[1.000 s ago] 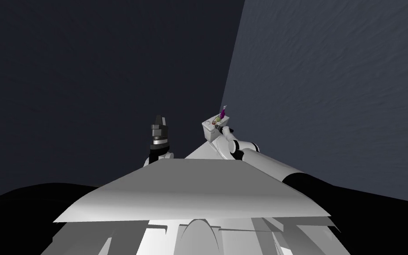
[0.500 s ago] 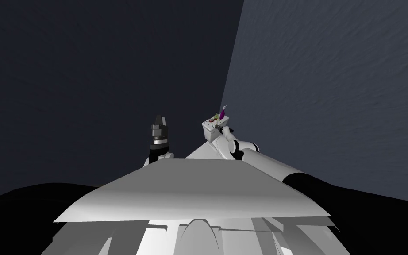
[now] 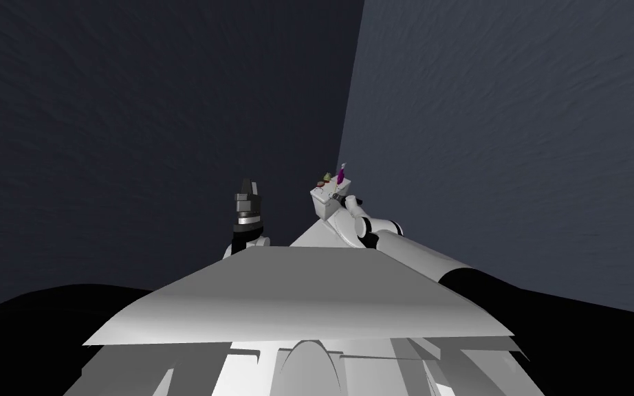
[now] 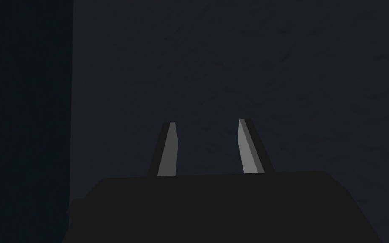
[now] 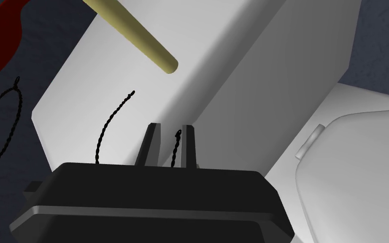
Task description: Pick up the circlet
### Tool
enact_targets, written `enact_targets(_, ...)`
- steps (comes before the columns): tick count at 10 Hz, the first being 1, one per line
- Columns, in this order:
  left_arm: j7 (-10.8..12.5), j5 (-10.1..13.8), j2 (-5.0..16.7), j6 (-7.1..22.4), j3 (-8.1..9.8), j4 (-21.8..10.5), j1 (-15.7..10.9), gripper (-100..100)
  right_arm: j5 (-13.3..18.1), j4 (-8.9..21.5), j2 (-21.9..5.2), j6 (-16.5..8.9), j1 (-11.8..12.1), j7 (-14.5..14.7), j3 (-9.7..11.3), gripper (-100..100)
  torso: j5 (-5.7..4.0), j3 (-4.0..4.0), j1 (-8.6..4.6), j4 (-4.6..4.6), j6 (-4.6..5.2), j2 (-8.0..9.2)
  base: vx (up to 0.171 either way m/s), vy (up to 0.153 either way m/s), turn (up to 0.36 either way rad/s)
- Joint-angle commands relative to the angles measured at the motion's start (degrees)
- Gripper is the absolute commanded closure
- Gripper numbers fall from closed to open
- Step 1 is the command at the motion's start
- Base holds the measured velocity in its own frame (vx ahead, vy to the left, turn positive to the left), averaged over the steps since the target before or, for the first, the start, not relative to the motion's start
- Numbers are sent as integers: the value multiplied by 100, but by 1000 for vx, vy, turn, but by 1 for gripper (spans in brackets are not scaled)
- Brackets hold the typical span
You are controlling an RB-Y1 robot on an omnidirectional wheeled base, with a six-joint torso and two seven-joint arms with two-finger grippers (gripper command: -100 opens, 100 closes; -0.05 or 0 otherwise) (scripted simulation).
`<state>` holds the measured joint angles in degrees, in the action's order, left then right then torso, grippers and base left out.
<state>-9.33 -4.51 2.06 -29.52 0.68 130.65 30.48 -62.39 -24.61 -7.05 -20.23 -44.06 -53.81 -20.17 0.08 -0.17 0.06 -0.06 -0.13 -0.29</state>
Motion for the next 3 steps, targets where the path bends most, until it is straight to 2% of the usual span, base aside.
enact_targets(1,0,0,0,0,0,0,0,0,103,-130,31,-174,17,-123,98,100,0,0,0,0,0,0,1,25,-186)
enact_targets(2,0,0,0,0,0,0,1,0,147,-172,43,-96,61,-170,86,100,1,1,-2,-1,11,2,-1,21,-64)
enact_targets(3,0,0,0,0,0,0,0,0,166,-194,42,-123,73,-216,95,0,0,0,-5,0,2,1,0,0,0)
